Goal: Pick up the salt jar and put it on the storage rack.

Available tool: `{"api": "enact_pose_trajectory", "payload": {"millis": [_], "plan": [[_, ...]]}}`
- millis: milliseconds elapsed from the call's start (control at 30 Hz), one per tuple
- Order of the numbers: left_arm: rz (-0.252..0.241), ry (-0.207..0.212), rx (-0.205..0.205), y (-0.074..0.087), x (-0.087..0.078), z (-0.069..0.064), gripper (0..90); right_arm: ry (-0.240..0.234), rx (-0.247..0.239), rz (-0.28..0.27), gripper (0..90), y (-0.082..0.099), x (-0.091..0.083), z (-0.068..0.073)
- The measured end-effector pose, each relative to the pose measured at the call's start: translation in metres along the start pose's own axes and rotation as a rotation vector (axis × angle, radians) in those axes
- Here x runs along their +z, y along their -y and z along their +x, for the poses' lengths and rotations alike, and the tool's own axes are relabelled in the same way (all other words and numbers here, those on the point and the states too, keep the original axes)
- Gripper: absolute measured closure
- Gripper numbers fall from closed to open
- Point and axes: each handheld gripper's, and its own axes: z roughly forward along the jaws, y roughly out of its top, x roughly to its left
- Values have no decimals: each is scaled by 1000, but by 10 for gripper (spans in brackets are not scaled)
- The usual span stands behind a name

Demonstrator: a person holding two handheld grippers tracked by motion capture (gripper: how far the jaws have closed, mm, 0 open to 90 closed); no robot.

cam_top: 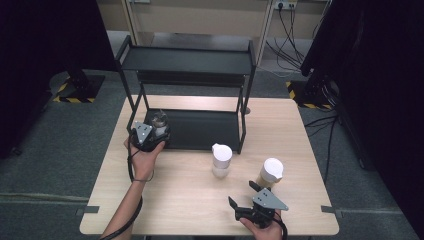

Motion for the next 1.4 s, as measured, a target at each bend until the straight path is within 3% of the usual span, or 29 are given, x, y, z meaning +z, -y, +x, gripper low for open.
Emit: {"api": "enact_pose_trajectory", "payload": {"millis": [600, 1400], "plan": [[-7, 39, -35, 6, -18, 2, 143, 2, -1, -1, 79, 0, 0, 0], [-13, 76, -31, 17, -45, -4, 138, 3, -1, 0, 78, 0, 0, 0]]}}
